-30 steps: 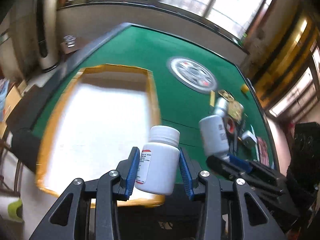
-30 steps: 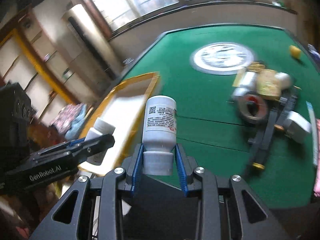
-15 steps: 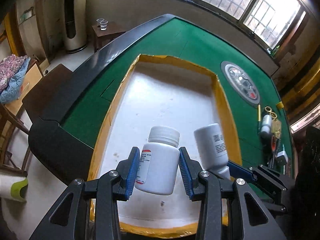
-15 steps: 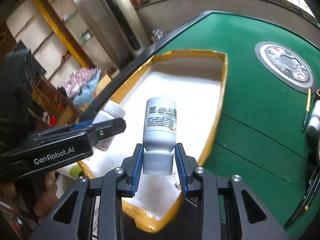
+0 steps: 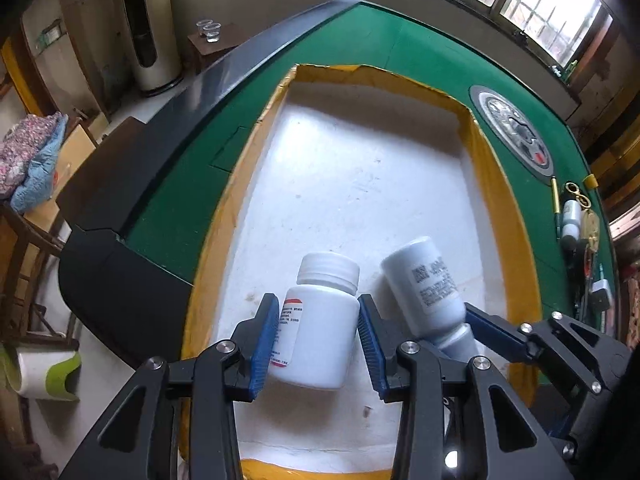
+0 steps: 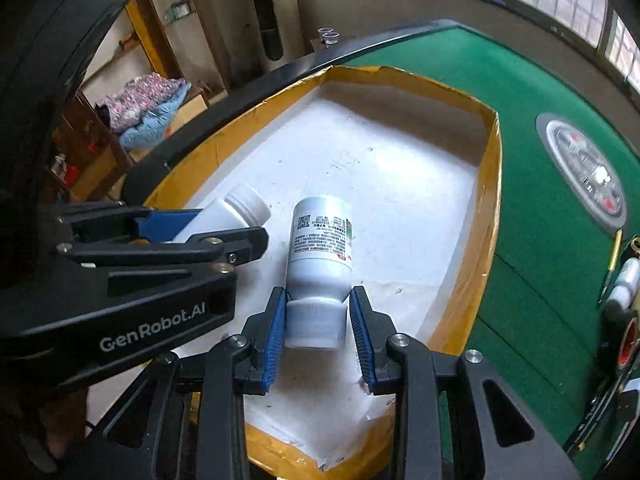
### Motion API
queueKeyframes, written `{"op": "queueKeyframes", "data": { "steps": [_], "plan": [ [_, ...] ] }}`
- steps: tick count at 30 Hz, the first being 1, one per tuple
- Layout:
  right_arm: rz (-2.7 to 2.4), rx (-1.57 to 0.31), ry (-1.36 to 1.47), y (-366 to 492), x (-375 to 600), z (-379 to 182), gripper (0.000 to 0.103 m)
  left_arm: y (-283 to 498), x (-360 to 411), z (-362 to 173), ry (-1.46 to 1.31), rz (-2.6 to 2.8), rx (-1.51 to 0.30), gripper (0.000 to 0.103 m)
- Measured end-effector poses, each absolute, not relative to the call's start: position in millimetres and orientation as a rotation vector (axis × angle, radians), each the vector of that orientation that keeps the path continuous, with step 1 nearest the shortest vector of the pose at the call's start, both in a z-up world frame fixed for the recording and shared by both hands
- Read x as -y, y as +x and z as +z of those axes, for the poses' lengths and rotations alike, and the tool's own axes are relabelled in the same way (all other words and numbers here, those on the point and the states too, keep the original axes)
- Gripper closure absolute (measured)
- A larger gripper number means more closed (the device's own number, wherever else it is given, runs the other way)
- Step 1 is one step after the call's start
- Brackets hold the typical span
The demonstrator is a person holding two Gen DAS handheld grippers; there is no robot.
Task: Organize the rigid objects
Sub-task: 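Carry both white bottles into the foam tray and open both tools, then grasp the black tape roll with the left tool while the right tool grasps the white plug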
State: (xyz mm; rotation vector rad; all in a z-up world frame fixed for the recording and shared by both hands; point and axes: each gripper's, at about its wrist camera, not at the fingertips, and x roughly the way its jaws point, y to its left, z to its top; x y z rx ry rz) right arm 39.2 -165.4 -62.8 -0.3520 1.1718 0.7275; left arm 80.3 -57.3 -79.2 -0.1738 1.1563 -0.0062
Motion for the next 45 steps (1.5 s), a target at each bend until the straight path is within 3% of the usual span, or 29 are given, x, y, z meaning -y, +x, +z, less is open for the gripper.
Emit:
{"op": "queueKeyframes", "data": {
  "steps": [5,13,22,33,45],
  "plan": [
    [0.728,-1.149,-0.375,35.5,166.4,-62.1,0.07,79.2,51.9,-78.8,-0.213,-0.024,-1.143,0.06],
    [0.839,-1.083,-0.275,27.6,188.3,-46.5,0.055,73.8,40.9,-63.2,-0.314,-0.056,-1.088,0.036],
    [0.961,-1.009,-0.016,12.7,262.1,-17.4,0.034,57.1,55.2,-31.0,-0.279,0.011,-0.991,0.036],
    [0.806,-0.904,0.13,16.3,378.9,-1.2,0.034,46.4,155.0,6.6,-0.18,-0.17,-0.93,0.036],
    [0.6,-0.889,0.158,28.8,489.3,-3.3,0.034,86.0,282.8,-20.3,-0.132,-0.408,-1.073,0.036]
  ]
}}
